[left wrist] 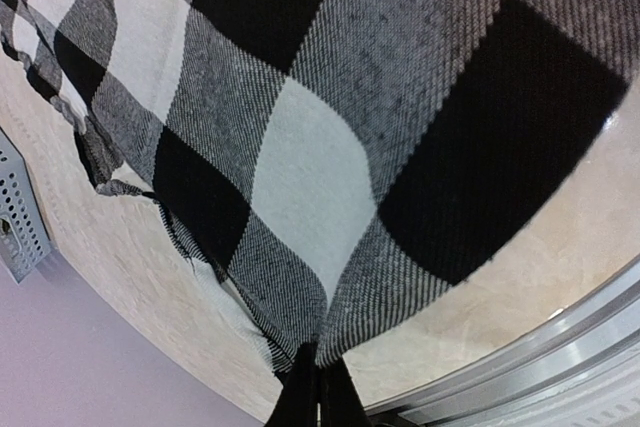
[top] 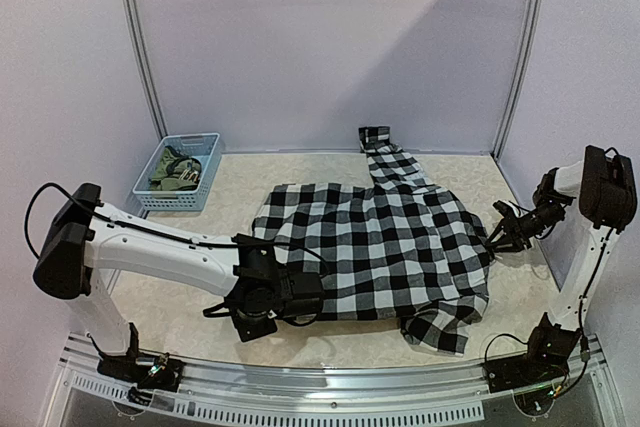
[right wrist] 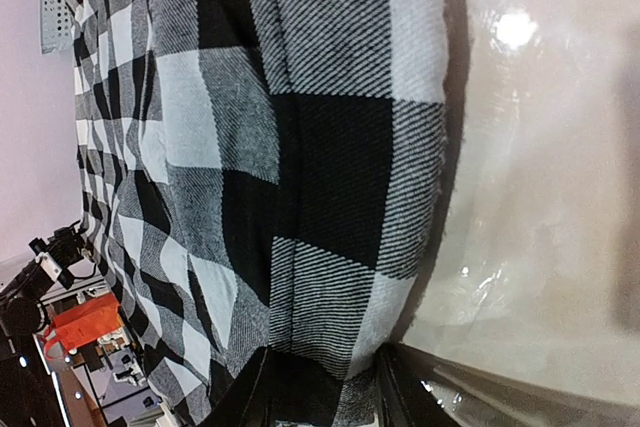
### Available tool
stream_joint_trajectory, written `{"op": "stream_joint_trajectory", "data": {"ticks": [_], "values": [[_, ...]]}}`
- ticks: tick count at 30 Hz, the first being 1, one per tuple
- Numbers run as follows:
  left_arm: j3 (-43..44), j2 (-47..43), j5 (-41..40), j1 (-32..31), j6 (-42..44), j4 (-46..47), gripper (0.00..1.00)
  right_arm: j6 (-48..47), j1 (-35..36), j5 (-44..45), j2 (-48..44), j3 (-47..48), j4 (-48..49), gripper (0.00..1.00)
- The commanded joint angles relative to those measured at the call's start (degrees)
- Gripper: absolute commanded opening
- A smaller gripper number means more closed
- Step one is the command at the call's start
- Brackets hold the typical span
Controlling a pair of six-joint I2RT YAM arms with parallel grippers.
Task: Fold and stack the mixed laundry pile
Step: Flatten out the crumpled shirt at the center of the board.
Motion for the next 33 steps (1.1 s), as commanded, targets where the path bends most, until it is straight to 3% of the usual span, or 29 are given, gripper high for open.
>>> {"op": "stream_joint_trajectory", "data": {"ticks": [1, 5, 8, 11, 13, 22, 33], "values": [[-0.47, -0.21, 0.66, -0.94, -0.74, -0.20, 0.00, 1.05, 0.12, 4.62, 0.90, -0.80, 3.64, 0.35], [-0.54, -0.10, 0.75, -0.94, -1.16, -0.20, 0.00, 2.02, 0.15, 8.56, -1.40, -2.94, 5.02, 0.37], [-0.47, 0.06, 0.60, -0.94, -1.26, -0.29, 0.00, 2.58, 0.15, 9.52, -1.90, -3.31, 4.94, 0.46], [-0.47, 0.14, 0.49, -0.94, -1.40, -0.31, 0.00, 4.61, 0.70, 11.28, -2.38, -3.68, 5.72, 0.47], [-0.47, 0.21, 0.40, -0.96, -1.39, -0.21, 0.00, 5.99, 1.64, 13.72, -3.14, -4.51, 6.61, 0.43], [-0.64, 0.86, -0.46, -0.81, -0.41, 0.93, 0.00, 9.02, 3.20, 18.67, -6.06, -4.90, 8.08, 0.02], [-0.16, 1.50, -5.44, 0.72, 0.32, 1.79, 0.00, 10.21, 3.17, 28.17, -22.12, -1.12, 7.37, 0.00]]}}
